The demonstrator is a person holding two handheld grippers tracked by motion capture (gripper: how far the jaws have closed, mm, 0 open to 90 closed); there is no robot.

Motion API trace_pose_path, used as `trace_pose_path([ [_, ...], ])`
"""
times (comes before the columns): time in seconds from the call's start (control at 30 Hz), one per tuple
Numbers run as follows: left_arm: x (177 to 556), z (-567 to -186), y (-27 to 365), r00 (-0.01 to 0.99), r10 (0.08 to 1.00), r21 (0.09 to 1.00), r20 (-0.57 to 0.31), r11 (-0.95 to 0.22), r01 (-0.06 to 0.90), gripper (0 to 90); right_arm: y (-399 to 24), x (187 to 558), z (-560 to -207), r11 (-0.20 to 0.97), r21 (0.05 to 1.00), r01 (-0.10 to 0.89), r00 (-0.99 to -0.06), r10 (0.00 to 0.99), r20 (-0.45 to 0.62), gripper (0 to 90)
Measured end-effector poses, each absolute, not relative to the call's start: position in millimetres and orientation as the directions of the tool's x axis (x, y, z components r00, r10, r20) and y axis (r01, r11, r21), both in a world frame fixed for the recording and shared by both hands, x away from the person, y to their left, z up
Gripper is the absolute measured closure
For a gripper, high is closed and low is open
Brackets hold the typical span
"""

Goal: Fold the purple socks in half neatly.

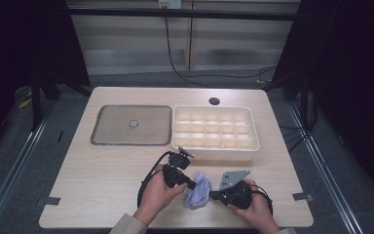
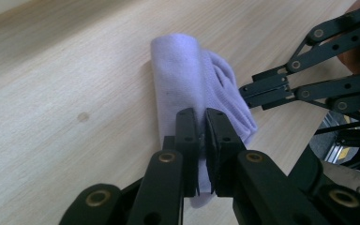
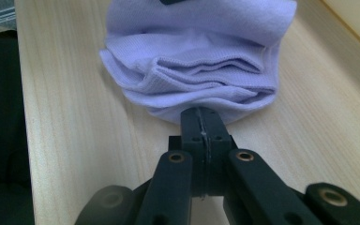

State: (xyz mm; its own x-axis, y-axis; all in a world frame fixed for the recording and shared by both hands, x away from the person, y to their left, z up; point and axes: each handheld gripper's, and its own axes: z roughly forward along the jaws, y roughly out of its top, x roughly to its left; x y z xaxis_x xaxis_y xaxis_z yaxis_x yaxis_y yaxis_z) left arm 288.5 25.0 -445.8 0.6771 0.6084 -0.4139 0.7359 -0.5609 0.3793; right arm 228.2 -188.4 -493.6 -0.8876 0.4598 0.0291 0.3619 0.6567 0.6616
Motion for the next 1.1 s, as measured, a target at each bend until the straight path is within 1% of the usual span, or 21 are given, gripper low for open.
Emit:
trace_pose_path([
  [0.13, 287.7, -443.3, 23.3, 0.688, 0.604, 0.385, -0.403, -0.57, 0.726, 84.5, -188.2, 227.8, -493.6, 0.657, 0.662, 0.36, -0.887, 0.461, 0.025, 90.0],
  [0.5, 284.9, -442.9, 14.7, 0.7, 0.583, 0.39, -0.413, -0.581, 0.714, 84.9, -187.2, 227.5, -494.4, 0.654, 0.67, 0.352, -0.89, 0.456, 0.023, 90.0],
  [0.8, 281.9, -439.8, 6.8, 0.716, 0.562, 0.396, -0.414, -0.596, 0.698, 85.1, -186.1, 224.5, -494.1, 0.649, 0.667, 0.367, -0.882, 0.47, 0.029, 90.0],
  [0.87, 281.7, -439.9, 5.1, 0.716, 0.566, 0.395, -0.408, -0.598, 0.697, 85.1, -185.8, 224.6, -494.2, 0.656, 0.67, 0.348, -0.888, 0.459, 0.012, 90.0],
  [1.1, 281.3, -438.5, 3.0, 0.73, 0.551, 0.398, -0.403, -0.613, 0.682, 85.1, -188.1, 221.4, -493.8, 0.649, 0.666, 0.367, -0.88, 0.475, 0.022, 90.0],
])
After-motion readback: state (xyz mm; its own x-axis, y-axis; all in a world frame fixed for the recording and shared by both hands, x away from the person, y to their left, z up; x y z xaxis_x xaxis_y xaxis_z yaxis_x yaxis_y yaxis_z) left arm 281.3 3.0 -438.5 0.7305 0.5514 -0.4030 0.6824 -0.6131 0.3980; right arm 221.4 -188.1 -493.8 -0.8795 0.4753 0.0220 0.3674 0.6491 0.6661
